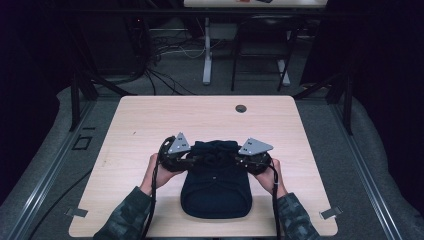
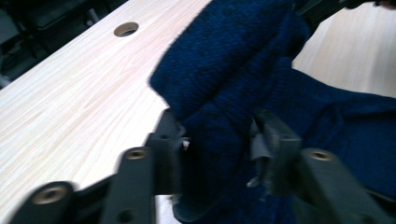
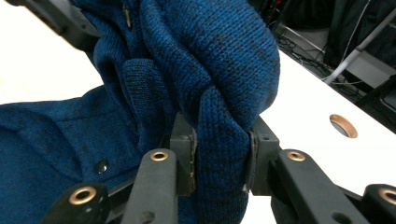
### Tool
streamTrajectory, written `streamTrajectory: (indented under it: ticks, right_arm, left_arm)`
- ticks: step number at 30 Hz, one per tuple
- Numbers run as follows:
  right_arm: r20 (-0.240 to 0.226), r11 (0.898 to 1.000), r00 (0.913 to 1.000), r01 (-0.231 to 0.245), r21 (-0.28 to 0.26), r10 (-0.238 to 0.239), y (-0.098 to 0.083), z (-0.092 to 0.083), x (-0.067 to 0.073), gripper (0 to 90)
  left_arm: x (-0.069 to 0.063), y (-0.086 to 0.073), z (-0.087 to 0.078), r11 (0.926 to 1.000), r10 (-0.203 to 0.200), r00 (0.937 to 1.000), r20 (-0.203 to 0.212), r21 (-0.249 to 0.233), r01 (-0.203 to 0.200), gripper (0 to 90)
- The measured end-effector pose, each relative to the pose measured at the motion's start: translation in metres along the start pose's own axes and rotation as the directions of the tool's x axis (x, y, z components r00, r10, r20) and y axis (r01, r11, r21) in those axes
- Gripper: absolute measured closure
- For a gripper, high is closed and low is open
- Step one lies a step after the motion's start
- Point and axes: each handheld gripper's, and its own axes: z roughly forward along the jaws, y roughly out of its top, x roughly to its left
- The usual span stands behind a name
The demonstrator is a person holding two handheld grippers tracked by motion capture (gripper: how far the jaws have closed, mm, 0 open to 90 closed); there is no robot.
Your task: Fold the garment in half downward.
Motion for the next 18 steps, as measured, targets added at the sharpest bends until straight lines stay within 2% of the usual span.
streamTrajectory:
  ticks: [3, 6, 9, 11, 13, 14, 17, 18]
  right_arm:
    - [-0.014, 1.000, 0.9998, -0.014, 0.010, 0.014, -0.001, 0.001, 0.000, 68.8]
    - [-0.029, 0.999, 0.9992, -0.027, 0.027, 0.028, -0.003, 0.001, 0.001, 67.3]
    - [-0.042, 0.998, 0.9979, -0.048, 0.047, 0.050, -0.005, 0.002, 0.000, 62.3]
    - [-0.059, 0.997, 0.9956, -0.071, 0.043, 0.073, -0.006, 0.003, -0.001, 54.2]
    - [-0.110, 0.993, 0.9868, -0.117, 0.021, 0.119, -0.008, 0.003, -0.005, 45.8]
    - [-0.116, 0.992, 0.9849, -0.126, 0.023, 0.128, -0.009, 0.002, -0.007, 44.8]
    - [-0.148, 0.988, 0.9769, -0.149, 0.047, 0.154, -0.010, 0.000, -0.012, 38.3]
    - [-0.173, 0.985, 0.9697, -0.164, 0.063, 0.172, -0.011, 0.001, -0.013, 35.2]
  left_arm:
    - [0.000, -0.005, 0.000, 0.9998, -0.010, 1.0000, 0.000, -0.020, 0.010, 65.6]
    - [-0.002, -0.006, -0.001, 0.9995, 0.003, 0.9999, -0.015, -0.031, -0.003, 68.3]
    - [-0.004, -0.006, -0.001, 0.9990, 0.020, 0.9992, -0.034, -0.038, -0.021, 69.8]
    - [-0.004, -0.006, -0.002, 0.9984, 0.028, 0.9987, -0.042, -0.047, -0.030, 70.2]
    - [-0.004, -0.006, -0.003, 0.9981, 0.031, 0.9983, -0.049, -0.051, -0.034, 70.5]
    - [-0.004, -0.006, -0.003, 0.9979, 0.030, 0.9982, -0.052, -0.055, -0.033, 70.5]
    - [-0.004, -0.006, -0.005, 0.9973, 0.035, 0.9975, -0.062, -0.063, -0.039, 70.5]
    - [-0.004, -0.007, -0.005, 0.9974, 0.035, 0.9976, -0.060, -0.061, -0.038, 70.5]
